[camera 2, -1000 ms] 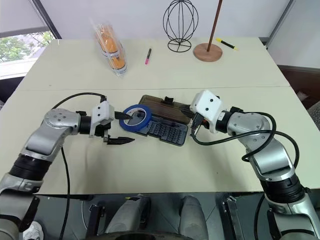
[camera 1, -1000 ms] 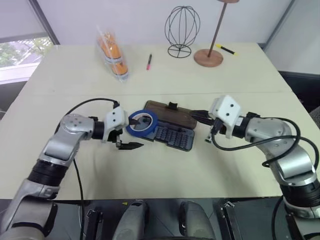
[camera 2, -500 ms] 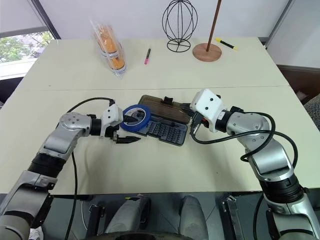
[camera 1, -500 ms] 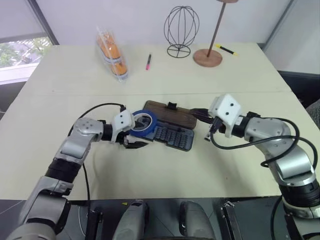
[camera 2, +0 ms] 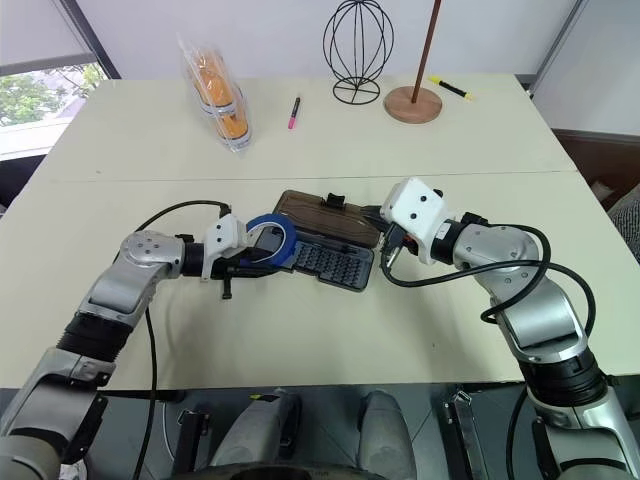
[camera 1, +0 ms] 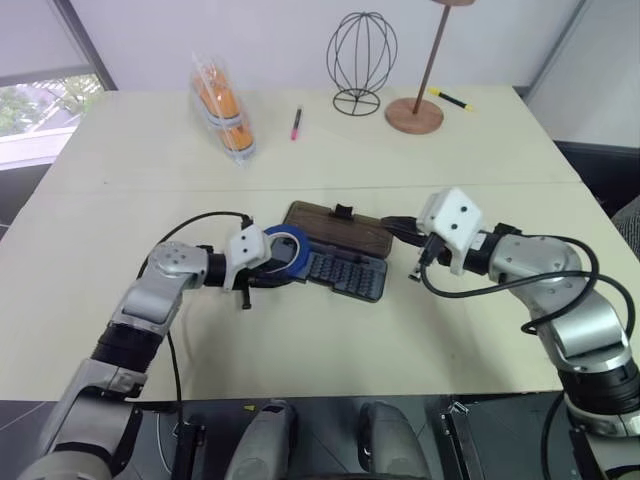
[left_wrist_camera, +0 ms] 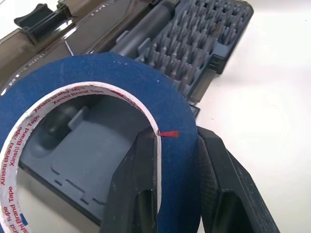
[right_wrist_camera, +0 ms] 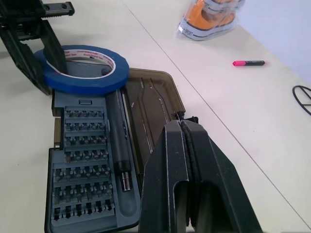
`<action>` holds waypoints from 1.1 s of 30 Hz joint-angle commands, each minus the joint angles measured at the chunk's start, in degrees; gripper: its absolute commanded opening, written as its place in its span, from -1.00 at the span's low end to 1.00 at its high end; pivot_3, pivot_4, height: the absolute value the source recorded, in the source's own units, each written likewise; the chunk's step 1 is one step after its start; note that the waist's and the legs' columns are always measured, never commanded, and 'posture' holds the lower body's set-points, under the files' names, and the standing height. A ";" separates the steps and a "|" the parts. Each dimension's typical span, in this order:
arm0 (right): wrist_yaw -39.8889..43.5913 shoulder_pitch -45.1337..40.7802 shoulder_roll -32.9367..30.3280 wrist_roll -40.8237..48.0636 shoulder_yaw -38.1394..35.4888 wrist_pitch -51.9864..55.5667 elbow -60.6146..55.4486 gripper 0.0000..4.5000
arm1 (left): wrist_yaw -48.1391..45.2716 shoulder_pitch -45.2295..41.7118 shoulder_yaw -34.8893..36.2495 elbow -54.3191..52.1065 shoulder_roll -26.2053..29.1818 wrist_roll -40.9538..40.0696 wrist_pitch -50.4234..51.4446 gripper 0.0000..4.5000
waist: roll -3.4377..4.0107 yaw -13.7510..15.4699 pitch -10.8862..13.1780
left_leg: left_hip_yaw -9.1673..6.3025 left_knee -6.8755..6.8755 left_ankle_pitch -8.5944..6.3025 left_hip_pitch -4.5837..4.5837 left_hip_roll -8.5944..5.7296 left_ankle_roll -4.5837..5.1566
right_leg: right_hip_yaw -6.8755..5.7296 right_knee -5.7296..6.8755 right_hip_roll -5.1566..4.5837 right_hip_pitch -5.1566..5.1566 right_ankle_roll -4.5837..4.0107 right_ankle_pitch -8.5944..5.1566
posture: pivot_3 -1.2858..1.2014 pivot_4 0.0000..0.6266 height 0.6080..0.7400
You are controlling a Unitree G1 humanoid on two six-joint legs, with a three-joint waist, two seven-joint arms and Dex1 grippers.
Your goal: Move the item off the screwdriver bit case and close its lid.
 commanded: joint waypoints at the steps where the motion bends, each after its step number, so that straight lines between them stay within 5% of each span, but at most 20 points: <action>1: -0.01 -0.52 -0.03 0.27 -1.00 -0.14 -2.39 -1.00 | 2.59 0.53 3.14 -2.61 0.04 -1.27 0.37 -0.79 | 0.00 -0.01 0.00 | 0.00 0.00 0.00 0.00 0.00 0.00 | 0.00 0.00 0.00 0.00 0.00 0.00 | 0.03 -0.52 1.00; 12: 0.61 -1.00 0.59 0.41 0.21 -0.10 -1.95 -1.00 | 31.55 3.85 21.69 -6.59 1.17 1.23 10.51 -0.79 | -0.02 -1.03 0.01 | -0.03 0.00 0.00 0.04 0.00 -0.01 | 0.01 0.02 0.00 0.01 0.00 0.00 | 0.03 -0.52 1.00; 24: 2.80 -4.18 1.90 -0.31 2.41 -2.11 1.55 -1.00 | 53.73 0.00 30.77 17.15 5.25 6.00 12.55 -0.79 | -0.10 -0.66 -0.02 | -0.04 0.01 0.02 0.07 -0.04 -0.04 | 0.00 0.06 -0.02 0.03 0.02 0.01 | 0.03 -0.52 1.00; 32: 2.37 -2.85 1.52 -0.47 1.55 -0.78 -0.07 -1.00 | 53.29 -0.95 29.16 20.59 4.21 5.27 11.46 0.99 | -0.13 -0.71 -0.03 | -0.06 0.01 0.04 0.07 -0.04 -0.08 | 0.00 0.06 -0.03 0.03 0.04 0.03 | 0.03 -0.52 1.00; 33: 2.26 -2.65 1.47 -0.46 1.43 -0.60 -0.34 -1.00 | 53.13 -0.95 29.12 19.94 4.04 5.06 11.74 0.99 | -0.13 -0.71 -0.03 | -0.06 0.01 0.05 0.07 -0.04 -0.09 | 0.00 0.07 -0.03 0.03 0.04 0.03 | 0.03 -0.52 1.00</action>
